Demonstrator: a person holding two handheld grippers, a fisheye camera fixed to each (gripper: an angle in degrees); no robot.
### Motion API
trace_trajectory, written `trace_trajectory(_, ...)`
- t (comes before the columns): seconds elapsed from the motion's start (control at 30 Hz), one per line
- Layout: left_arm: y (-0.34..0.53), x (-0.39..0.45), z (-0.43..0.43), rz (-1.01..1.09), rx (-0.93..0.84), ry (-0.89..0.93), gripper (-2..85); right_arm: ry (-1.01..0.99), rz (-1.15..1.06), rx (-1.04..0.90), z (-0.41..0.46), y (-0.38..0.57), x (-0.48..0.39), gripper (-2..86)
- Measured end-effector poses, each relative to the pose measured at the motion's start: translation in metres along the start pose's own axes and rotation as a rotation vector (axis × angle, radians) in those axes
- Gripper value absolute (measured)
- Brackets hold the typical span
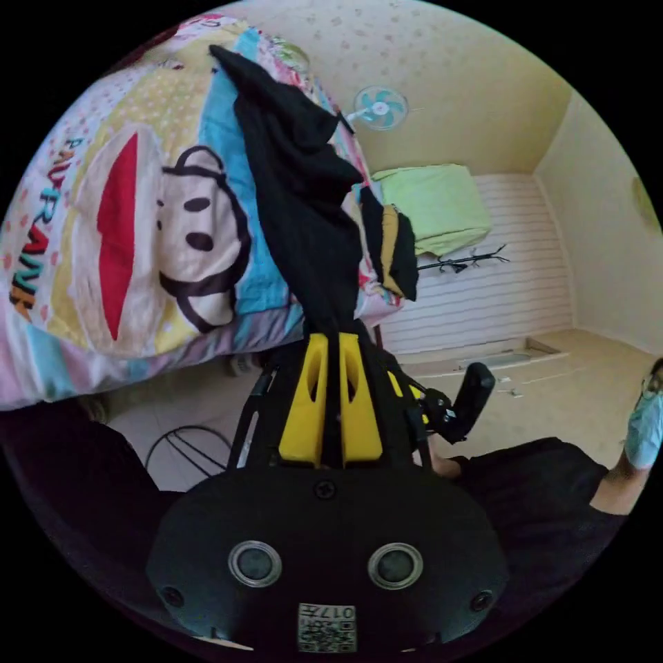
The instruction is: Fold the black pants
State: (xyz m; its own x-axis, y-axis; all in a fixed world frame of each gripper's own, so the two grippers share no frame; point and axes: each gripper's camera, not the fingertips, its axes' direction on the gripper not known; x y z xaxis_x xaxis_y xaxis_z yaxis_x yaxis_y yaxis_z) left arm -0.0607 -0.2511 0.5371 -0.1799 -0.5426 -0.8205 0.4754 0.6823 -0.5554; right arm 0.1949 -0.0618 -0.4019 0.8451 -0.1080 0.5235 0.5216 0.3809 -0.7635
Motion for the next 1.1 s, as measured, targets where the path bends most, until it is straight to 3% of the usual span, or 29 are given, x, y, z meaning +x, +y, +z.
trace_trajectory(0.1, -0.006, 0.036, -0.030, 0.103, 0.071, 0.097, 0.8, -0.030, -0.004, 0.031, -0.017, 0.010, -0.005, 24.7)
trace_trajectory(0.3, -0.018, 0.093, -0.054, 0.213, 0.112, 0.147, 1.0, 0.187, -0.117, 0.290, -0.061, 0.025, -0.036, 24.8)
trace_trajectory(0.4, -0.021, 0.110, -0.064, 0.256, 0.139, 0.154, 1.2, 0.175, -0.226, 0.374, -0.080, 0.035, -0.053, 22.7)
trace_trajectory(0.5, -0.020, 0.128, -0.074, 0.326, 0.140, 0.128, 1.5, 0.290, -0.205, 0.448, -0.096, 0.036, -0.053, 13.9)
trace_trajectory(0.6, -0.016, 0.125, -0.108, 0.329, 0.207, 0.136, 1.7, 0.146, -0.185, 0.611, -0.144, 0.044, -0.020, 7.5)
trace_trajectory(0.7, 0.000, 0.121, -0.149, 0.382, 0.213, 0.104, 1.7, -0.208, 0.014, 0.720, -0.197, 0.045, 0.065, 5.6)
trace_trajectory(0.77, 0.018, 0.128, -0.159, 0.473, 0.151, 0.082, 1.7, -0.515, 0.240, 0.782, -0.207, 0.049, 0.137, 5.0)
trace_trajectory(0.83, 0.039, 0.143, -0.145, 0.545, 0.050, 0.054, 1.7, -0.544, 0.284, 0.808, -0.207, 0.041, 0.151, 4.7)
trace_trajectory(0.9, 0.049, 0.153, -0.126, 0.571, -0.017, -0.004, 1.7, -0.454, 0.164, 0.748, -0.208, 0.015, 0.133, 4.6)
trace_trajectory(0.97, 0.058, 0.157, -0.109, 0.590, -0.065, -0.055, 1.5, -0.372, -0.139, 0.568, -0.195, -0.028, 0.089, 4.8)
trace_trajectory(1.1, 0.066, 0.134, -0.109, 0.493, -0.034, 0.027, 1.6, -0.492, -0.396, 0.323, -0.155, -0.059, 0.055, 5.7)
